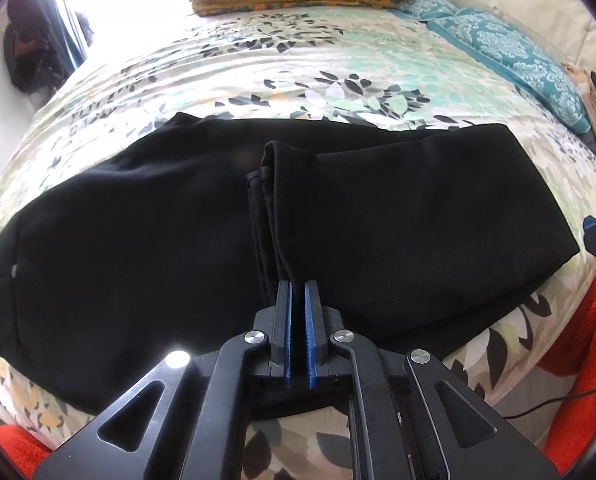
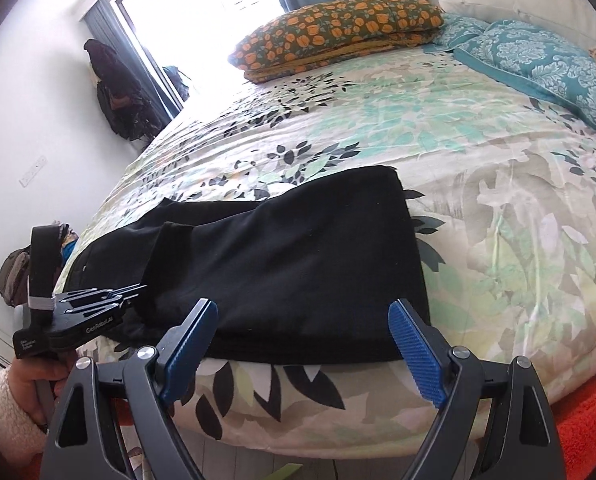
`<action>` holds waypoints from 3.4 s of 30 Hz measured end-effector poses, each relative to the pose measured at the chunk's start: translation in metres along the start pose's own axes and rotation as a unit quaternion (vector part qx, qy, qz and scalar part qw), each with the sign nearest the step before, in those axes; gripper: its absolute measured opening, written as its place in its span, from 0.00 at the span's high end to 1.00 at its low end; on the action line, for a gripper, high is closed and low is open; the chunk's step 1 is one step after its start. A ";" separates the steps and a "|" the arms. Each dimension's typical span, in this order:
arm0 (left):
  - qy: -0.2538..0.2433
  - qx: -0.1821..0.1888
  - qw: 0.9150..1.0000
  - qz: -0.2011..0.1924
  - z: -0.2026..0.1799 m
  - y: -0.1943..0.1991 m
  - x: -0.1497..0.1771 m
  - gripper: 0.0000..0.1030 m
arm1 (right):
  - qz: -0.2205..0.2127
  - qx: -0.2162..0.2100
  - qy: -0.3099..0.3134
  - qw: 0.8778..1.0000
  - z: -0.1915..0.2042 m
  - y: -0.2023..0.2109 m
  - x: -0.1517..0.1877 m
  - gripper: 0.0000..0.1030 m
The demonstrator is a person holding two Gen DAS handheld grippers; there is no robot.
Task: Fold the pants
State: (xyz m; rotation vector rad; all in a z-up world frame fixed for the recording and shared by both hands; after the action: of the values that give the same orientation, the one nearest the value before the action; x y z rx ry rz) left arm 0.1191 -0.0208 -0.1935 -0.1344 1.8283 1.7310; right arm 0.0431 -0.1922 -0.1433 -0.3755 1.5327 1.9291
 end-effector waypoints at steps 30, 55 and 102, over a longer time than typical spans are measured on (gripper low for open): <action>0.061 0.038 0.996 0.060 0.010 -0.028 -0.018 0.66 | 0.048 0.002 0.083 0.995 0.026 -0.036 0.013 0.12; 0.070 0.018 0.997 0.035 0.043 -0.015 -0.005 0.90 | -0.056 0.086 0.058 0.993 -0.007 0.006 -0.015 0.12; 0.167 -0.017 0.986 -0.004 0.094 0.028 0.002 0.20 | -0.014 -0.023 0.109 0.994 0.040 -0.012 0.005 0.07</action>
State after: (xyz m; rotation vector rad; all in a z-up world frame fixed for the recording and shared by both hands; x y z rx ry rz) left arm 0.1381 0.0718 -0.1666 -0.4718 2.0273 1.8198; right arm 0.0534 -0.1509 -0.1440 -0.6422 1.6113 1.9560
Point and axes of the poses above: each gripper's, at about its wrist camera, not at the fingertips, and y roughly against the way its jaws point, z to its left, x to its underside, the point moved 3 cm from there along -y, roughly the way its jaws point, and after that the axes turned 3 degrees about -y, right-handed, at the moved point
